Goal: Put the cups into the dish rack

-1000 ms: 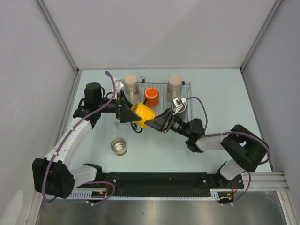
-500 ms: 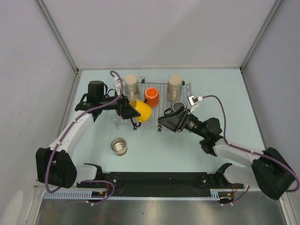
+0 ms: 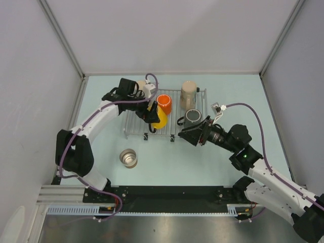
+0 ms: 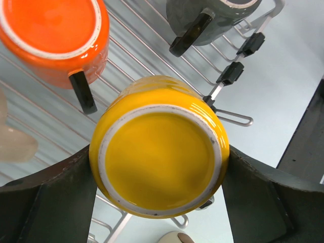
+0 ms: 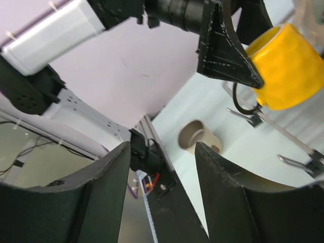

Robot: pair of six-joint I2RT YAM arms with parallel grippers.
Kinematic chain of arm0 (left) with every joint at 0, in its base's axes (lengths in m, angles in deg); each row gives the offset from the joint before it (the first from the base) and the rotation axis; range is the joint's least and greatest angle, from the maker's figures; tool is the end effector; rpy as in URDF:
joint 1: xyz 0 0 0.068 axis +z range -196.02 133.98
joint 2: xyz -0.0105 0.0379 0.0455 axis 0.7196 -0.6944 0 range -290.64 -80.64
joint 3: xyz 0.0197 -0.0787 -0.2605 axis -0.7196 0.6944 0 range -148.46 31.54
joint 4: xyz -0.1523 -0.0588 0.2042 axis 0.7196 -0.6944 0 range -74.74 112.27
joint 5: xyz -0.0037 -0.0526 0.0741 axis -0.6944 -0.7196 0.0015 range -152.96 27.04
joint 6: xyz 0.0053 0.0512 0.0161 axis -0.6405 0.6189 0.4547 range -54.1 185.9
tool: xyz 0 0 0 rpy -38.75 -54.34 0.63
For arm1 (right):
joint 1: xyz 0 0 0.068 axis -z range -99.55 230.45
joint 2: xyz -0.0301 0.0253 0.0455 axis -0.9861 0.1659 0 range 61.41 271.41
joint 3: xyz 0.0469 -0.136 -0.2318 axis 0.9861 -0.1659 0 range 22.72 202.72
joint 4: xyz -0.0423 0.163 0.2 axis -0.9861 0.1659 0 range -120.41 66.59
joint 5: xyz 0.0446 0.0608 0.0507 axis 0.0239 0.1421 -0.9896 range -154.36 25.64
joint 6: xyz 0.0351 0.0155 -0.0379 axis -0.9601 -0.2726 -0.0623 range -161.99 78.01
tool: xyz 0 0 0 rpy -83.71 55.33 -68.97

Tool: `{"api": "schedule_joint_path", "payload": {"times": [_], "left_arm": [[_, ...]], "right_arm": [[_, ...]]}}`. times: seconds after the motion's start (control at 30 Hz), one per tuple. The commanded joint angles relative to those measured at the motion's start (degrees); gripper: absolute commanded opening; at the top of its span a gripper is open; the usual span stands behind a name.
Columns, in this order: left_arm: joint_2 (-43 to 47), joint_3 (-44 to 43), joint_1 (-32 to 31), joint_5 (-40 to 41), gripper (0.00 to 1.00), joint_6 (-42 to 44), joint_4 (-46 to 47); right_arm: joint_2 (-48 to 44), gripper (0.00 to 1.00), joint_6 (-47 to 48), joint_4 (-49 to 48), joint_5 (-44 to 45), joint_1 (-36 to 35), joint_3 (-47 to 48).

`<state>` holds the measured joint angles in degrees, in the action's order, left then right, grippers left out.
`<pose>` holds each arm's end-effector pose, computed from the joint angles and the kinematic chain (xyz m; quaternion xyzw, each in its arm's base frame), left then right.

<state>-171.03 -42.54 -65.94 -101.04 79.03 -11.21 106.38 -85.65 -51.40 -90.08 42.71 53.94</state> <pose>0.3119 -0.1364 0.2884 0.3599 0.8191 -0.3251 0.3063 0.1413 0.1288 0.3134 -0.1334 0.6522 0.5886 0.4587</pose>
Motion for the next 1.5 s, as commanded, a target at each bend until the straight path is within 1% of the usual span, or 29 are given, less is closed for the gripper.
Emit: {"api": "schedule_joint_path", "payload": {"times": [0.0,0.27,0.53,0.7,0.8,0.93,1.0,1.03,1.07,1.1,1.2,1.27,1.3,1.37,1.4,1.47], "left_arm": [[-2.50,-6.07,-2.57,2.92,0.01,2.26,-1.86],[-9.71,-11.96,-4.33,6.44,0.01,1.55,-3.79],[-14.99,-16.00,-6.00,9.43,0.00,0.06,-3.35],[-16.22,-15.39,-7.67,13.29,0.00,0.50,-1.16],[-15.70,-14.43,-8.38,13.91,0.01,1.37,-1.16],[-14.21,-11.00,-9.69,14.97,0.00,3.04,-0.10],[-13.85,-10.12,-10.13,15.41,0.02,3.22,-0.10],[-13.59,-9.51,-10.66,15.50,0.09,3.66,-0.01],[-13.59,-9.15,-10.84,15.67,0.14,3.75,-0.01],[-13.59,-8.63,-11.19,15.85,0.30,4.18,-0.01],[-13.50,-7.31,-12.16,17.78,0.44,4.80,0.25],[-13.15,-6.86,-12.25,18.31,0.51,4.72,0.69],[-12.97,-6.43,-12.42,18.66,0.62,4.46,0.86],[-12.27,-6.25,-12.42,18.57,0.73,4.37,0.96],[-11.83,-5.90,-12.42,18.57,0.84,4.37,1.04],[-10.17,-5.81,-12.60,18.49,0.91,4.28,1.04]], "right_arm": [[-1.99,0.59,3.93,8.59,1.54,1.26,1.56],[-2.52,0.56,4.37,8.69,-1.09,5.30,-0.37],[-1.73,0.54,2.79,4.30,-5.66,9.26,-3.45],[-1.99,0.52,2.44,3.50,-6.98,10.14,-4.41],[-1.82,0.52,2.18,2.89,-7.33,10.40,-4.94],[-1.29,0.51,1.91,1.57,-7.77,10.67,-5.21],[-0.59,0.50,1.74,1.48,-7.95,10.67,-5.21],[-0.41,0.50,1.65,1.22,-8.03,10.75,-5.38],[-0.32,0.50,1.65,1.13,-8.12,10.84,-5.47],[-0.41,0.50,1.65,1.13,-8.12,10.75,-5.56],[-1.02,0.50,1.56,1.39,-7.95,11.02,-5.82],[-1.20,0.50,1.56,1.48,-7.86,11.19,-5.82],[-1.29,0.50,1.56,1.48,-7.86,11.28,-5.82],[-1.20,0.51,1.73,1.66,-7.77,11.19,-5.91],[-1.11,0.51,1.82,1.66,-7.68,11.19,-5.91],[-0.85,0.51,1.91,1.66,-7.60,11.19,-5.91]]}}
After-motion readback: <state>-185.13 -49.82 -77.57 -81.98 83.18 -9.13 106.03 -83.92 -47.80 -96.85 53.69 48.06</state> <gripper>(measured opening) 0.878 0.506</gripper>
